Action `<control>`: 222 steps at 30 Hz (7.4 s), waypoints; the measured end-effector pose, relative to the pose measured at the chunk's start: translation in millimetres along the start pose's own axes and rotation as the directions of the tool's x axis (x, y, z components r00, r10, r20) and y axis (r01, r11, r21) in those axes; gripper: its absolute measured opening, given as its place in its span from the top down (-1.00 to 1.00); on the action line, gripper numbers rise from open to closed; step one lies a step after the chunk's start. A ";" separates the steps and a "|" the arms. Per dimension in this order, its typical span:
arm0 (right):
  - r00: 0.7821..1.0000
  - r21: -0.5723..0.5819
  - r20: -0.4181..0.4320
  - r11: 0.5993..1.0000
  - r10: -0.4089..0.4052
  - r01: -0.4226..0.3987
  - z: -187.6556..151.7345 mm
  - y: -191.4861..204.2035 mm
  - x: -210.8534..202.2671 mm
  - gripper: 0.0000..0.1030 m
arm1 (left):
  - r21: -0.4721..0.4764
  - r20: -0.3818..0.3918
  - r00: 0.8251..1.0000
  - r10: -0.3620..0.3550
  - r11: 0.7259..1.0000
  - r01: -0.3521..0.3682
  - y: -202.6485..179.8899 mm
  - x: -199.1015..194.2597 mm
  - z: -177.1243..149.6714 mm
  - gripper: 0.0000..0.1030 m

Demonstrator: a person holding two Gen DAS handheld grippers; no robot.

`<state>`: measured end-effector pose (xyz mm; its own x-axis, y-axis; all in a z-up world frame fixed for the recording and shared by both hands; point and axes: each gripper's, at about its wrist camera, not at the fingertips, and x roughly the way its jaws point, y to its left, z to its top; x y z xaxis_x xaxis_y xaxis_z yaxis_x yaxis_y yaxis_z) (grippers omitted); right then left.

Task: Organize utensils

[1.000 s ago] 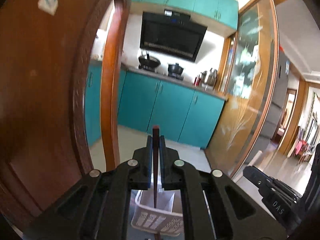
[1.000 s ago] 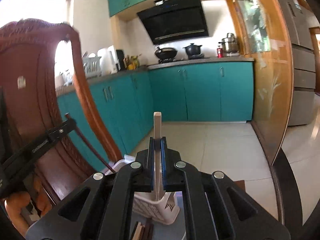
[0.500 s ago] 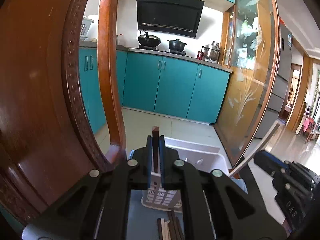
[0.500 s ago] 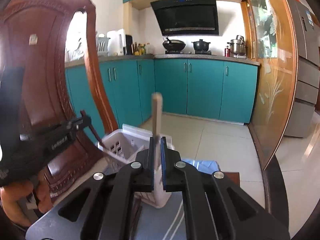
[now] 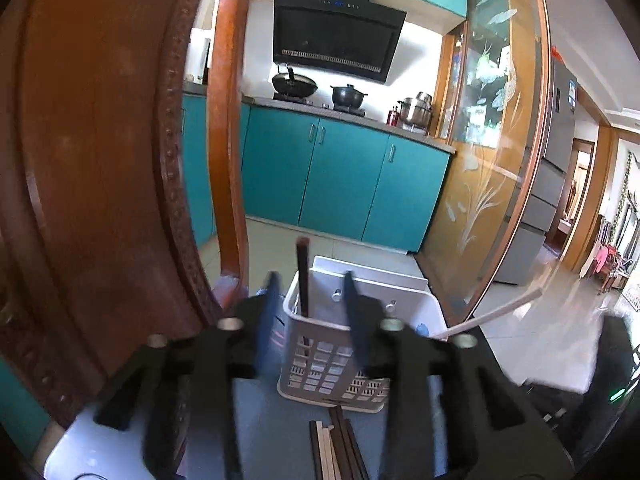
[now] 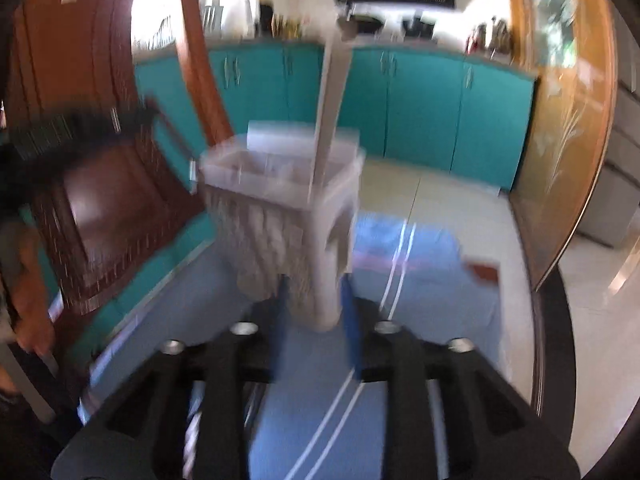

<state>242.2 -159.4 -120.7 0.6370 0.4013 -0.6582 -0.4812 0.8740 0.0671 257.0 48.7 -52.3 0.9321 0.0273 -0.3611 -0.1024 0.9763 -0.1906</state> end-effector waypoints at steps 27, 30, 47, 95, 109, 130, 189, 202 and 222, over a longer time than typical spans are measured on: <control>0.927 0.201 -0.339 0.975 0.160 -0.095 -60.4 -11.3 45.0 0.88 | 0.051 -0.207 0.978 0.040 0.998 -0.030 9.6 0.2 -57.3 0.00; 0.927 0.252 -0.335 0.964 0.171 -0.087 -63.1 -25.8 42.7 0.88 | 0.058 -0.240 0.970 0.034 0.998 -0.020 8.7 0.1 -68.1 -0.04; 0.940 0.245 -0.337 0.969 0.044 0.042 -63.5 -44.6 43.4 0.84 | 0.101 -0.354 0.934 0.039 0.995 -0.003 -2.6 14.5 -93.7 -0.30; 0.954 -0.012 -0.294 0.998 -0.059 0.058 -68.7 0.3 42.6 0.45 | 0.109 -0.547 0.834 0.073 0.994 -0.016 3.0 46.4 -145.0 -0.44; 0.956 0.179 -0.293 0.981 -0.019 0.074 -63.3 -40.7 36.8 0.45 | 0.056 -0.599 0.800 0.008 0.998 0.032 3.5 60.9 -158.2 0.13; 0.952 0.146 -0.304 0.985 -0.040 0.088 -65.8 -30.8 47.7 0.40 | 0.129 -0.599 0.793 0.114 0.991 -0.044 2.7 76.0 -161.2 -0.04; 0.950 0.049 -0.267 0.982 -0.161 0.181 -62.5 -20.2 59.3 0.71 | 0.211 -0.588 0.801 0.112 0.977 0.018 -35.3 94.2 -161.6 0.38; 0.990 0.097 -0.111 0.990 -0.091 0.102 -37.9 -25.3 15.5 0.87 | 0.136 -0.473 0.881 0.016 0.989 0.055 -35.1 54.9 -129.5 0.87; 0.856 0.192 0.497 0.945 0.139 -0.265 106.5 -44.6 -178.6 0.87 | -0.100 0.182 0.973 -0.144 0.981 0.164 7.8 -69.2 84.8 0.87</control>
<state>214.0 -240.9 73.8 0.7780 0.6015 -0.1812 -0.5079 0.7720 0.3822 221.1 72.6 48.6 0.9846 -0.0752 -0.1581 0.0176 0.9411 -0.3376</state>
